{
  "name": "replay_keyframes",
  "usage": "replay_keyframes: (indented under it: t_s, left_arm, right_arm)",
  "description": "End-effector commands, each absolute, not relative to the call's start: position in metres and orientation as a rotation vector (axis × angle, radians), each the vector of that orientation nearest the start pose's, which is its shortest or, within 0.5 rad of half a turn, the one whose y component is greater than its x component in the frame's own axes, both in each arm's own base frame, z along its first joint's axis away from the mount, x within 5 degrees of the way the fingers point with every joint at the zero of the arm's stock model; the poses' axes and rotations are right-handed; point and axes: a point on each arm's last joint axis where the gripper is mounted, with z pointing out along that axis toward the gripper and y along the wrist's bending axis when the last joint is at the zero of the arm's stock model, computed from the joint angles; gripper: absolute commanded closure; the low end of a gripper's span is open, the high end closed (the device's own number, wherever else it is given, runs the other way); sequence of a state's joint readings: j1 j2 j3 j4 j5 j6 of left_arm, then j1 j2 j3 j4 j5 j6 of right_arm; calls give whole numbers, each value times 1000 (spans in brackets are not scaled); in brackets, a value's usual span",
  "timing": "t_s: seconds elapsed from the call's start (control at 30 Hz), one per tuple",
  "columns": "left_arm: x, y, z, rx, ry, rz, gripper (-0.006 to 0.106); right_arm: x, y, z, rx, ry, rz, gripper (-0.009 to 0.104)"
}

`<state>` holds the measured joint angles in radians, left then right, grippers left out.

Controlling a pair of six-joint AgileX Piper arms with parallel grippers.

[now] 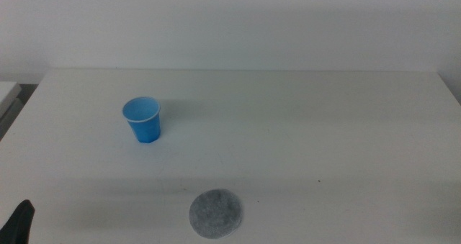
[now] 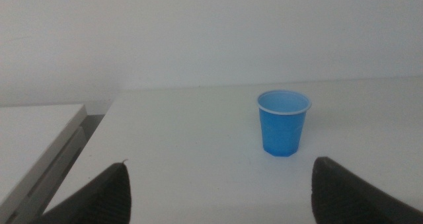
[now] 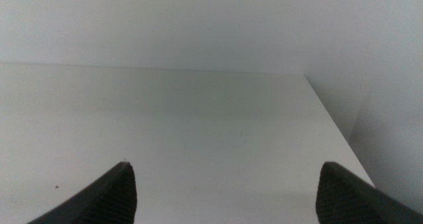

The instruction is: Place an empty cup on a cup mat.

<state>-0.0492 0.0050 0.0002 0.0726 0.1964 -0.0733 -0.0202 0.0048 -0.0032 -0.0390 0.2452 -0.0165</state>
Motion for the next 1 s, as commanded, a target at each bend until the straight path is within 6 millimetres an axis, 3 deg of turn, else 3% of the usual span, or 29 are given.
replay_keyframes:
  t_s: [0.0,0.1,0.3,0.53,0.73,0.97]
  left_arm:
    - [56,-1,196,-2,1681,-47,7]
    - [65,-1,220,-50,1794,-65,7]
    - [101,-2,316,-58,2143,-50,7]
    - [165,-5,368,-87,2532,-64,7]
    - [243,-13,373,-16,2678,-144,7]
    - [329,-35,342,61,2788,-125,7]
  right_arm:
    - [55,-2,192,-32,1722,-71,2]
    - [55,-2,192,-32,1722,-71,2]
    - [55,-2,192,-32,1722,-71,2]
    - [55,-2,192,-32,1722,-71,2]
    - [55,-2,192,-32,1722,-71,2]
    - [55,-2,192,-32,1722,-71,2]
